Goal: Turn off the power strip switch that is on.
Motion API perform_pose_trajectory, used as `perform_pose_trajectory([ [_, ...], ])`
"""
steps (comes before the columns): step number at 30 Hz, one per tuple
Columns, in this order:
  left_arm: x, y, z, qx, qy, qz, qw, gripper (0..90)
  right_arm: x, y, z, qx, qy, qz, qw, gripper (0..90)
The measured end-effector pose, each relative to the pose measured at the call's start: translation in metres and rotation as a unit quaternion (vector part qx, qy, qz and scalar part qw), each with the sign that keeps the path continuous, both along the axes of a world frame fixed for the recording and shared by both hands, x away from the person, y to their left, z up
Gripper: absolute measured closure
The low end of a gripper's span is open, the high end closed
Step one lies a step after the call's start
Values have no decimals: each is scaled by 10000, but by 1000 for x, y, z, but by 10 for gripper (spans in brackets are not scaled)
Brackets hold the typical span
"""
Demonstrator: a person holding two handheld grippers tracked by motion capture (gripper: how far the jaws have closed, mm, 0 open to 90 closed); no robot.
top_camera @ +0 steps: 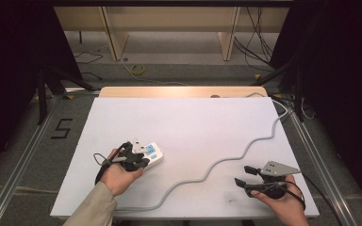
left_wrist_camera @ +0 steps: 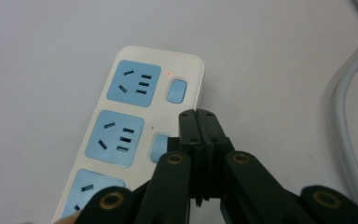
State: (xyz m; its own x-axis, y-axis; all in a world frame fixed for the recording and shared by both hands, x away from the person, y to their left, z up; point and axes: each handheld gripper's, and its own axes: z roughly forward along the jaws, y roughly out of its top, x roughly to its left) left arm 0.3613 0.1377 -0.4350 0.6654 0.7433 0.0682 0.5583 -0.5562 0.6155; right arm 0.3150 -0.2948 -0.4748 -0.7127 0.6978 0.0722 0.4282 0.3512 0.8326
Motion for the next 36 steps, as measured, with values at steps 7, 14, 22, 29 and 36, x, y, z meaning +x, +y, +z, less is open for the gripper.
perform_pose_trajectory([
  [7, 5, -3, 0, 43, 34, -6, 10000, 899, 0, 0, 0, -2, 5, 1, 10000, 376],
  [14, 10, -7, 0, 91, 67, -8, 9999, 899, 0, 0, 0, -1, 1, -3, 10000, 376],
  [22, 15, -11, 0, 162, 92, -20, 9998, 899, 0, 0, 0, 2, 4, -9, 10000, 376],
  [29, 18, -14, 0, 201, 107, -32, 9997, 899, 0, 0, 0, 2, -4, -5, 10000, 376],
  [36, 21, -17, 0, 249, 145, -26, 9996, 899, 0, -1, 0, -3, -8, 2, 10000, 376],
])
